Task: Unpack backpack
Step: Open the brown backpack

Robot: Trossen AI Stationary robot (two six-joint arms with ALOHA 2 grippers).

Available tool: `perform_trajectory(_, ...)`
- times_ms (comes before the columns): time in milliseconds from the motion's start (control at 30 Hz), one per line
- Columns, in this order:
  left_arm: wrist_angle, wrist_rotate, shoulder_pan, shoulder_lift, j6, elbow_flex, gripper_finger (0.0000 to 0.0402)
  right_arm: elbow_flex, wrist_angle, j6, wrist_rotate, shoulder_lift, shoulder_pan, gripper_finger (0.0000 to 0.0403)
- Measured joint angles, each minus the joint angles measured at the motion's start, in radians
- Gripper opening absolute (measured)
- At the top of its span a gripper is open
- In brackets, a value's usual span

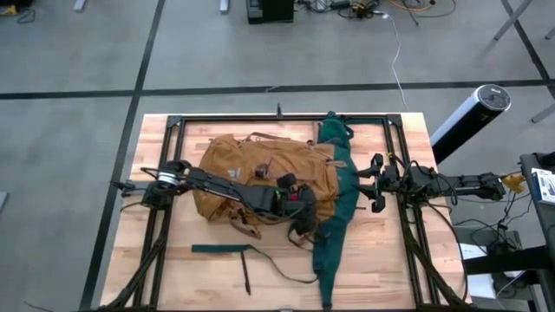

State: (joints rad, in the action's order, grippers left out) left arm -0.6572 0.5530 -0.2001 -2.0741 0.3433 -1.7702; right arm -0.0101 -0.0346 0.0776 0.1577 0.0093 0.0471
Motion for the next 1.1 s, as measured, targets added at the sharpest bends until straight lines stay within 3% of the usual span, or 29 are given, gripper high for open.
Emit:
perform_trajectory(300,-0.016,0.046,0.001,0.070,-0.108,0.000,0.0007,0.000,-0.085,0.003,0.000,0.001,0.000,0.0169)
perform_trajectory(467,-0.044,0.077,0.010,0.075,-0.126,0.002,0.0007,0.000,-0.259,0.173,0.000,0.000,0.000,0.0169)
perform_trajectory(733,0.111,-0.043,0.028,0.015,-0.125,0.059,0.0007,-0.008,-0.425,0.224,-0.027,0.041,0.014,0.0169)
perform_trajectory(933,0.334,-0.103,0.034,-0.041,-0.126,0.069,0.0007,-0.170,-0.321,0.089,-0.028,0.220,0.059,0.0169)
perform_trajectory(1100,0.337,-0.126,0.042,-0.035,-0.117,0.058,0.0010,-0.375,-0.208,-0.071,-0.027,0.445,0.067,0.0169)
